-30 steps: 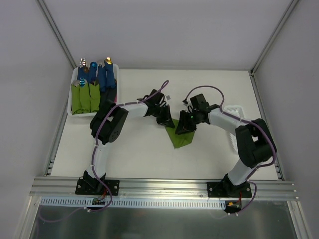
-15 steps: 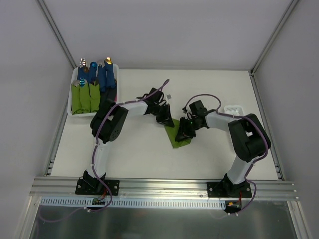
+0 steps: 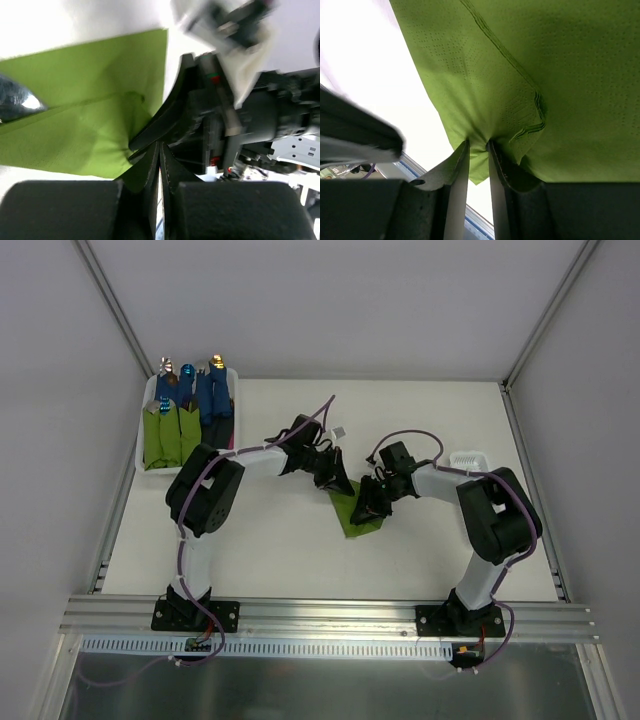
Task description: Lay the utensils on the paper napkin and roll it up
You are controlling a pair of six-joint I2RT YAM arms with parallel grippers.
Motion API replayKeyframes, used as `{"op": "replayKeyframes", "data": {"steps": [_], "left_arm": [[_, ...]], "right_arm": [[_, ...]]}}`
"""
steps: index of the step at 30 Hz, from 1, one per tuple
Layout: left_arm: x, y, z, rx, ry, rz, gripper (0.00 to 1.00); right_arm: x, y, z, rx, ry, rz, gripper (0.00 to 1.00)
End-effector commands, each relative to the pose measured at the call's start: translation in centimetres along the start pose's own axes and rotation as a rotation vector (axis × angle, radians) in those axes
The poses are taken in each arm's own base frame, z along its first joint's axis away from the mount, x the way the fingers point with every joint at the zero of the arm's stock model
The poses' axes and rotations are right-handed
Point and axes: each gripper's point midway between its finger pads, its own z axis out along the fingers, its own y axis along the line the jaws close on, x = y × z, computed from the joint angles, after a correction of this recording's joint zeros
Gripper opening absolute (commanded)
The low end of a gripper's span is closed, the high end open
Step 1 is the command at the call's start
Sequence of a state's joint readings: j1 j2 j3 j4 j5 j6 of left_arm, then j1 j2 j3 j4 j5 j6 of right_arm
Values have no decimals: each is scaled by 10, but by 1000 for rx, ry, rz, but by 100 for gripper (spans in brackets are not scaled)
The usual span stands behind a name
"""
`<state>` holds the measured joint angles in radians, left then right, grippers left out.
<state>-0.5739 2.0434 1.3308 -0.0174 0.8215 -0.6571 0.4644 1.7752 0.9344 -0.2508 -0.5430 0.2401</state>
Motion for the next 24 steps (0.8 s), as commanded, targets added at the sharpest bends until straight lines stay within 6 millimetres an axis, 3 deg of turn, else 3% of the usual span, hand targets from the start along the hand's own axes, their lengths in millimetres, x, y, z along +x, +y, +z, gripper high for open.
{"op": "replayKeyframes", "data": {"steps": [1,15,24], "left_arm": [[5,2,-2,53,-2,-78,0],[7,70,15,-71,-90,-223,0],[11,89,16,-109,-82,-258,0]], "right_arm": [[10,-30,12,116,18,23,25],[10,-32,14,121,25,29,25],[2,-24,8,113,-3,27,27]]}}
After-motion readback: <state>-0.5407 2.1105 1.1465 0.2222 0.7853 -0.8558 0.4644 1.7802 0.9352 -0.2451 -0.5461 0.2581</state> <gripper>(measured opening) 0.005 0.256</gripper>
